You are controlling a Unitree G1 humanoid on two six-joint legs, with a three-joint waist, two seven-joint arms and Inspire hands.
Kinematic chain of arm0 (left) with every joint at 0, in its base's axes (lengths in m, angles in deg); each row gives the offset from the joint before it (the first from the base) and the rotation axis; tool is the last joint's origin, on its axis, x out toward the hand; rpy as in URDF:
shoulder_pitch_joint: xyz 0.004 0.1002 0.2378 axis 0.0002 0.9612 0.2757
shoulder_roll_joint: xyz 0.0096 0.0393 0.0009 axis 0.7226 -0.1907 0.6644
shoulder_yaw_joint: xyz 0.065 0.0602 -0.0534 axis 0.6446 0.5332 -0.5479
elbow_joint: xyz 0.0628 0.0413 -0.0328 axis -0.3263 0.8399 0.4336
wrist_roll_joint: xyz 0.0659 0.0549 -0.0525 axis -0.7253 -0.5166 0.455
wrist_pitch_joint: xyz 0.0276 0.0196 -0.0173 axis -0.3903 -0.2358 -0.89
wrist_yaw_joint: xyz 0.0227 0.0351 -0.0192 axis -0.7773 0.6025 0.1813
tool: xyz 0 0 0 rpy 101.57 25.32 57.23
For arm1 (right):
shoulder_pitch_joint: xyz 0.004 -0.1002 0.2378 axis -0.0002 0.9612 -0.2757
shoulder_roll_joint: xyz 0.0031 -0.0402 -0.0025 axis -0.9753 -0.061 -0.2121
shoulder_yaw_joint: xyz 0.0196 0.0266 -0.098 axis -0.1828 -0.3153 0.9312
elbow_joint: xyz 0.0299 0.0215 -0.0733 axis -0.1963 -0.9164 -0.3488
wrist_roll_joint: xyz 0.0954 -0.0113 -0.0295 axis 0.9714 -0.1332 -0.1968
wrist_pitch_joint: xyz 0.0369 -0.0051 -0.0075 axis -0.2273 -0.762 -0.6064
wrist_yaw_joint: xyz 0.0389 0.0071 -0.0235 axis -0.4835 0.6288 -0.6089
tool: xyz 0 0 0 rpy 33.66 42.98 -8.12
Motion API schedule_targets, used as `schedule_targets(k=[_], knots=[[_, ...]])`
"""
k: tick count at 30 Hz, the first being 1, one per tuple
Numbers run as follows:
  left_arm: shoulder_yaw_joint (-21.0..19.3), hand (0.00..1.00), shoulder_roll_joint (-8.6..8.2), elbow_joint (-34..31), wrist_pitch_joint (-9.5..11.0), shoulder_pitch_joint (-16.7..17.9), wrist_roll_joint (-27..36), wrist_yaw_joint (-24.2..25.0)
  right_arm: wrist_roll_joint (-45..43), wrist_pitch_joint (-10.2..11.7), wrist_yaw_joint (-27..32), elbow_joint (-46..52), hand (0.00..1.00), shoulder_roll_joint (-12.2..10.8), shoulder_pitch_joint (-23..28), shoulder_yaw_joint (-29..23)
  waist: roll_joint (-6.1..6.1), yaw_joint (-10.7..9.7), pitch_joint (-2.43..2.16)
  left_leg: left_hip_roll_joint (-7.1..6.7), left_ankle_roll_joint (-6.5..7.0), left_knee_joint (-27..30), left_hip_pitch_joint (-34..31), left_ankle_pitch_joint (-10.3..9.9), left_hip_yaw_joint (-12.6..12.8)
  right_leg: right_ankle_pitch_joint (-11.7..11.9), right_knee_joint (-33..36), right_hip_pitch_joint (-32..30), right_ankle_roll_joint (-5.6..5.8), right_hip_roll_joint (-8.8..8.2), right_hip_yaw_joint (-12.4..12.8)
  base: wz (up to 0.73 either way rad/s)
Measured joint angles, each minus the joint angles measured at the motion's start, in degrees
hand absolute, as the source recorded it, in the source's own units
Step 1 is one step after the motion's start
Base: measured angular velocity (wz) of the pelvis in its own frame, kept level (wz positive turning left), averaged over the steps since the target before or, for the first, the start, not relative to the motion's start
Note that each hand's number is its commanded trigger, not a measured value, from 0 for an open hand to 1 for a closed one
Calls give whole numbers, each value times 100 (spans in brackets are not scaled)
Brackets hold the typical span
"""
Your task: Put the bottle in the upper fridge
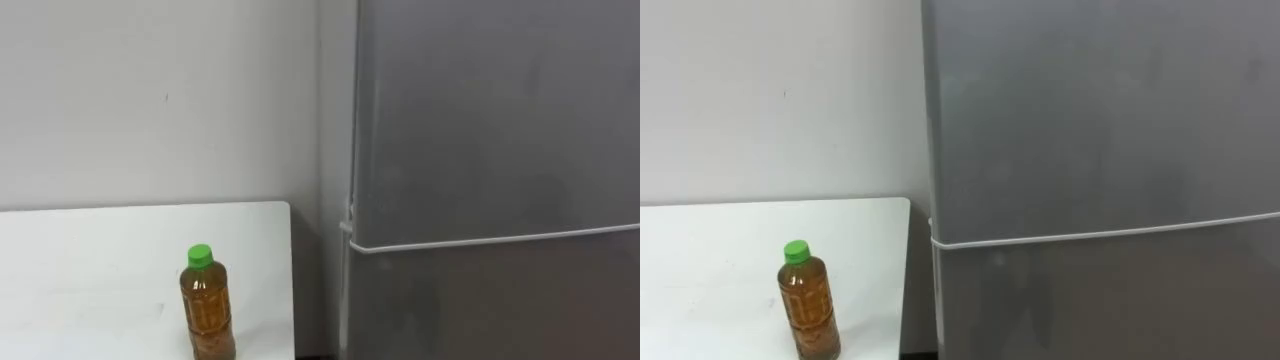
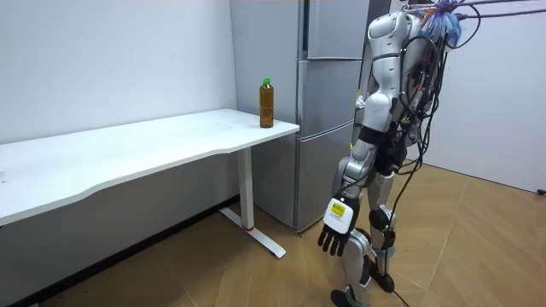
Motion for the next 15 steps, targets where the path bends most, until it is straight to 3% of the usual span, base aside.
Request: schedule_targets(k=[5,15], knots=[[-19,0,-1,1,106,-24,-93,-100,-96,79,0,-2,0,7,-6,-2,30,20,2,-2,0,-10,-3,0,-1,-9,-2,-1,3,0,1,0],[9,0,-19,10,52,-7,6,-78,-87,38,-73,-30,0,7,-21,-24,6,1,7,-7,-5,-16,7,-4,10,-35,0,3,7,-3,10,0]])
